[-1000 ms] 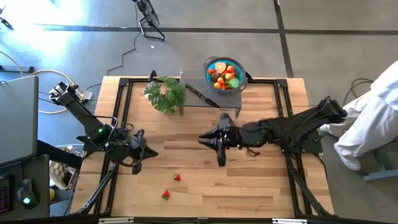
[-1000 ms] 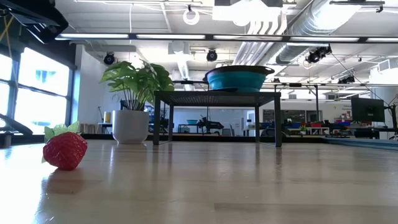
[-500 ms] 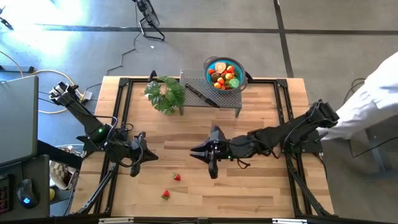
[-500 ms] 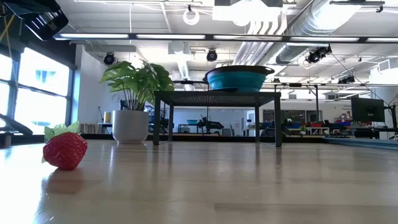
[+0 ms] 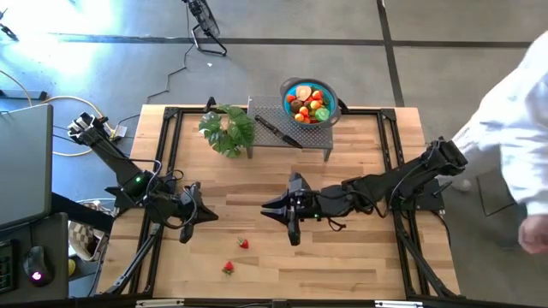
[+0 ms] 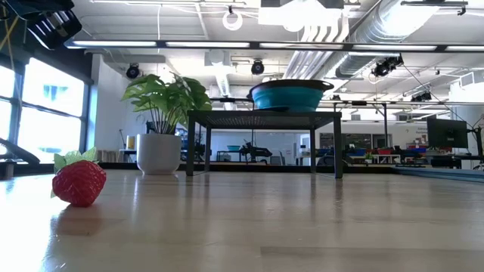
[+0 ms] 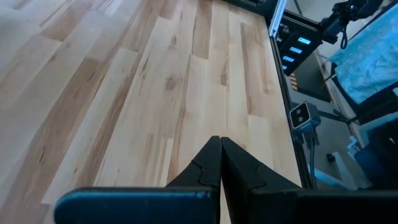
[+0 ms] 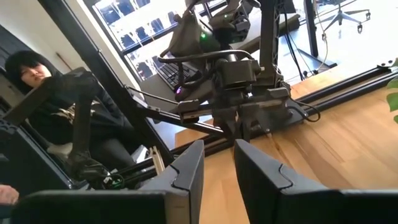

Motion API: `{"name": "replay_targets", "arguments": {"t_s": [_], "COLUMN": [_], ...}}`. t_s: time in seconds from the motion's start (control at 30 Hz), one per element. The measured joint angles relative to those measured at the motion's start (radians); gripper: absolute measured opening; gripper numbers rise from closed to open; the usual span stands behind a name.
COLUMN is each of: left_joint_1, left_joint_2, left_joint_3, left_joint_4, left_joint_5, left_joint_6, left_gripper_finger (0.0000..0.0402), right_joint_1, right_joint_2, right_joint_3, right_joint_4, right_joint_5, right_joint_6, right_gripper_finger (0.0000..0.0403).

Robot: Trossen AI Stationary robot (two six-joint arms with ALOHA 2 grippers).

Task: Pick & Place Fruit
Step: Put the red strawberry in the blue bowl on the shelf

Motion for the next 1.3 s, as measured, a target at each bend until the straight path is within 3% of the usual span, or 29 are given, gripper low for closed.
{"name": "replay_targets", "arguments": {"t_s": [0.67,1.3], "left_joint_1": [0.000,0.000], "left_joint_2": [0.000,0.000], "left_joint_3": [0.000,0.000], "left_joint_4": [0.020,0.020], "left_joint_5": [0.002,-0.019], "left_joint_6": [-0.070,-0.101], "left_gripper_finger": [0.0000,0.0000], "right_joint_1": [0.013,0.013], "right_joint_2": [0.108,0.157], "right_joint_3": [0.000,0.000], "right_joint_4": [0.051,0.086], "right_joint_5": [-0.062,-0.053], "right_joint_6": [0.004,0.054], "right_gripper_finger": [0.0081,0.0081]}}
